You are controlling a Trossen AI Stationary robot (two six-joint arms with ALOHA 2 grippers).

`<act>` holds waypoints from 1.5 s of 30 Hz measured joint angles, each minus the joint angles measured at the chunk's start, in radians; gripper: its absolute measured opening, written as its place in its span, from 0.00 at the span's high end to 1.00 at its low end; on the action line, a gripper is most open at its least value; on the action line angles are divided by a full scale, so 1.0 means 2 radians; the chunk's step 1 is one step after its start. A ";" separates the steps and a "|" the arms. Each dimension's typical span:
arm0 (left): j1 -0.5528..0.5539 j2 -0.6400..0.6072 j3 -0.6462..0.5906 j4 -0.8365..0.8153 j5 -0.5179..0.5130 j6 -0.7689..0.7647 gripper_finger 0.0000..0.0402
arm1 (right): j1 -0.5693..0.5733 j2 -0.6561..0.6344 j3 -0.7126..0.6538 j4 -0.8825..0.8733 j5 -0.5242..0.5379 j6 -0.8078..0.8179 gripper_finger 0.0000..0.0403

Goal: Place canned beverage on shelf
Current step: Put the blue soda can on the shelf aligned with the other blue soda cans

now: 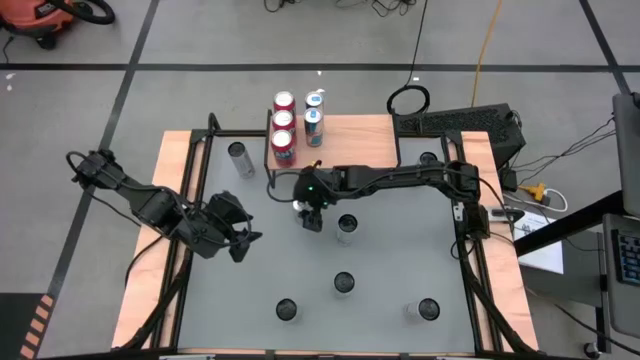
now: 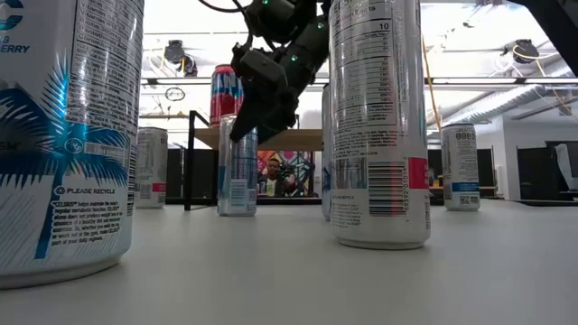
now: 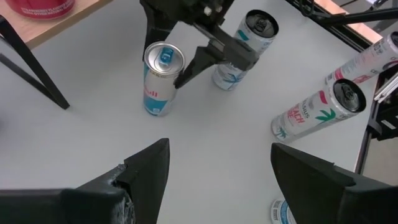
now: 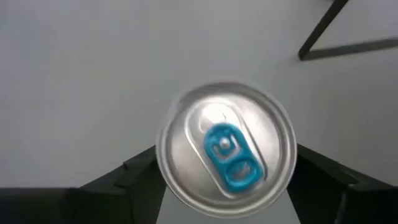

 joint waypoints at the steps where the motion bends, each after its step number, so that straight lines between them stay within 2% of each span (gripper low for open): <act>1: 0.000 0.002 0.000 0.000 0.000 0.000 0.31 | 0.000 0.000 0.000 0.004 -0.001 0.000 0.36; 17: 0.000 0.023 0.000 0.009 -0.002 -0.026 0.31 | 0.000 -0.003 0.000 0.008 -0.026 -0.001 0.53; 22: 0.000 0.023 0.000 0.012 -0.011 -0.026 0.31 | 0.000 -0.019 0.000 0.010 -0.044 0.000 0.54; 28: 0.000 0.023 0.005 0.030 -0.023 -0.026 0.31 | 0.000 -0.052 0.000 0.012 -0.088 -0.002 0.53; 34: 0.000 0.023 0.027 0.086 -0.051 0.030 0.30 | 0.000 -0.101 0.000 0.017 -0.178 0.000 0.53; 39: 0.009 0.022 0.047 0.146 -0.055 0.115 0.22 | -0.001 -0.138 0.000 0.027 -0.220 0.004 0.53; 45: 0.028 0.022 0.055 0.192 -0.064 0.167 0.07 | -0.008 -0.183 0.000 0.037 -0.224 0.004 0.53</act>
